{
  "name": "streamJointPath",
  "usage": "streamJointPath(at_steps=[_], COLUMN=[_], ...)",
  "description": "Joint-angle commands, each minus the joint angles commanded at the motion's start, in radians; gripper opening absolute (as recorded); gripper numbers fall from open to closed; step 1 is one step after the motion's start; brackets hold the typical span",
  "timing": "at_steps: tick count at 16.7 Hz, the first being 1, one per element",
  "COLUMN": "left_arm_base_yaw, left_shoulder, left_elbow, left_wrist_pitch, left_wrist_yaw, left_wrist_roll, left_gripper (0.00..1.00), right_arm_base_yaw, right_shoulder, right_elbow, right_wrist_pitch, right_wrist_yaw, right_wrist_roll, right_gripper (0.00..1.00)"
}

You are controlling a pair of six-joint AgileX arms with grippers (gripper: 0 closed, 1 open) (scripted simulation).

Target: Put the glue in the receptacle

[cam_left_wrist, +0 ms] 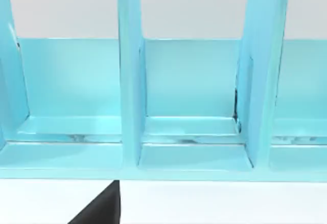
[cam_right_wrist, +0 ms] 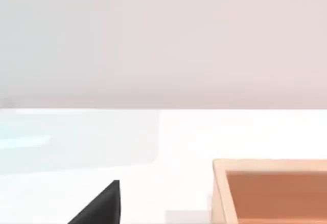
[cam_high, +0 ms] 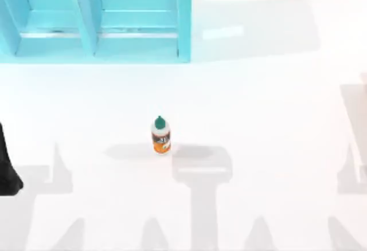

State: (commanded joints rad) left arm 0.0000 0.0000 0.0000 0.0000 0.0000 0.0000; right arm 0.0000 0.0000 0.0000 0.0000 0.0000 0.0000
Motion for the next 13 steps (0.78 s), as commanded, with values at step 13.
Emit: streamJointPath(at_steps=[13], left_arm_base_yaw=[0.0], left_shoulder=[0.0], left_elbow=[0.0], left_wrist_pitch=[0.0], left_wrist_yaw=[0.0], left_wrist_roll=[0.0], left_gripper=[1.0], right_arm_base_yaw=[0.302], right_shoulder=[0.593], right_elbow=[0.246], right_wrist_pitch=[0.346], right_wrist_yaw=[0.308], right_wrist_roll=[0.003], right_gripper=[1.0])
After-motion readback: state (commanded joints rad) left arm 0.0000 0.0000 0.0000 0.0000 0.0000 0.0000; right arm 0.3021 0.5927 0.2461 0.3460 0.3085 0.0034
